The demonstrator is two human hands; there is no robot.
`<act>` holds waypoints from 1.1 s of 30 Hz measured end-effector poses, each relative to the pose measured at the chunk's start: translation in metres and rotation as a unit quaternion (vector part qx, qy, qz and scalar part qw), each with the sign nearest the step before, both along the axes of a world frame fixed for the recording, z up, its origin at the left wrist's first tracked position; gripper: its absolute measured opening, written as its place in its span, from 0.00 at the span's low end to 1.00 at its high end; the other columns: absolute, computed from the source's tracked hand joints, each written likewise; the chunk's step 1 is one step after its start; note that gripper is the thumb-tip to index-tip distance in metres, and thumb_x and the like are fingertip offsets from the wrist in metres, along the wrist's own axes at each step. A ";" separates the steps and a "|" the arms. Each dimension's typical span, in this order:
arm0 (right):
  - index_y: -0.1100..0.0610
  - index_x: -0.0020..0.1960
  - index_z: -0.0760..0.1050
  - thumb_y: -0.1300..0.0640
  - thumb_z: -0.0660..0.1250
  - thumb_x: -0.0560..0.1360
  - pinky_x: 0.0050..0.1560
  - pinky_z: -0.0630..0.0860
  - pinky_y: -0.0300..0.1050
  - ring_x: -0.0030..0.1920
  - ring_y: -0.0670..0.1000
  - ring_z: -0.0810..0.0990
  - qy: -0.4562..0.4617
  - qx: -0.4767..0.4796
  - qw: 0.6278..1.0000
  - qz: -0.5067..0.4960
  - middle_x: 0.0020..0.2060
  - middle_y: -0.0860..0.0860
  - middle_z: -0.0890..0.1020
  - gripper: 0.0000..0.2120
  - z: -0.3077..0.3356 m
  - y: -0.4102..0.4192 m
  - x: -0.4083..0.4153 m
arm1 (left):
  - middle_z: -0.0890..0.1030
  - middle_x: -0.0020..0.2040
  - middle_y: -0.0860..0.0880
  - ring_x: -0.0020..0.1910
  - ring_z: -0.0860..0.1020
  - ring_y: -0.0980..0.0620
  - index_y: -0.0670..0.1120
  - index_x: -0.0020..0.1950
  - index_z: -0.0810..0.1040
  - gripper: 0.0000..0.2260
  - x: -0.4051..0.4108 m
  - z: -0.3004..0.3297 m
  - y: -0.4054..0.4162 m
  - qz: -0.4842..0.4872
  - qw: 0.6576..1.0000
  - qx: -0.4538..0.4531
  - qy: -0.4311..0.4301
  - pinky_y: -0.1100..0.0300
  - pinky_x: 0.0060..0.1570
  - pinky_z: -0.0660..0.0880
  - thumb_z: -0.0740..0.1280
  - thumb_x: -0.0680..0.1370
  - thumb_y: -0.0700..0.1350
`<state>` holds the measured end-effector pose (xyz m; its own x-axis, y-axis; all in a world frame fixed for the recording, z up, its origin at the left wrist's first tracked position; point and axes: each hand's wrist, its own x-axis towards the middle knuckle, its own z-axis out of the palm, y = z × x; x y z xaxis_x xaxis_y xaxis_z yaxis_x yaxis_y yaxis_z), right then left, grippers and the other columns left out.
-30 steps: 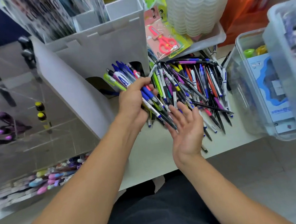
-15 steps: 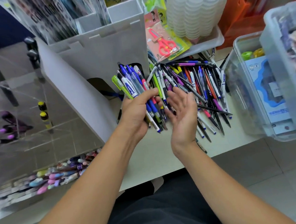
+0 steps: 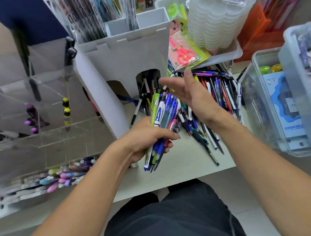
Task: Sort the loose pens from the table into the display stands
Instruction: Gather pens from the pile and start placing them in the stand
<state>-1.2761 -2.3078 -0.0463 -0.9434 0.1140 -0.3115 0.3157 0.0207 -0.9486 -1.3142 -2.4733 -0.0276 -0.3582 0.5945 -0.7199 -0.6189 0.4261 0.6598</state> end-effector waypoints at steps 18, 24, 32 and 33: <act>0.53 0.49 0.83 0.55 0.79 0.71 0.32 0.72 0.38 0.31 0.48 0.75 0.154 0.091 0.983 0.044 0.34 0.54 0.82 0.09 0.141 -0.123 -0.010 | 0.75 0.36 0.38 0.33 0.74 0.46 0.32 0.51 0.75 0.18 0.004 0.085 -0.137 0.164 0.969 0.067 0.174 0.55 0.33 0.75 0.75 0.67 0.38; 0.50 0.44 0.82 0.49 0.78 0.71 0.34 0.78 0.53 0.32 0.55 0.79 0.154 0.179 0.966 0.101 0.34 0.52 0.83 0.08 0.135 -0.204 -0.058 | 0.73 0.30 0.54 0.29 0.70 0.56 0.42 0.43 0.76 0.09 -0.009 0.081 -0.196 0.250 0.928 0.002 0.276 0.65 0.30 0.69 0.73 0.70 0.32; 0.59 0.53 0.81 0.59 0.76 0.73 0.26 0.74 0.39 0.27 0.46 0.77 0.043 0.103 0.979 0.170 0.35 0.58 0.80 0.10 0.139 -0.271 -0.098 | 0.76 0.28 0.54 0.28 0.73 0.54 0.49 0.40 0.77 0.11 -0.022 0.067 -0.249 0.322 0.892 -0.023 0.317 0.59 0.32 0.72 0.73 0.68 0.35; 0.59 0.53 0.81 0.60 0.75 0.74 0.26 0.73 0.39 0.27 0.46 0.76 0.034 0.094 0.980 0.174 0.35 0.56 0.80 0.10 0.138 -0.274 -0.100 | 0.76 0.29 0.54 0.29 0.73 0.53 0.48 0.42 0.78 0.10 -0.022 0.067 -0.252 0.322 0.892 -0.027 0.317 0.58 0.34 0.72 0.74 0.68 0.35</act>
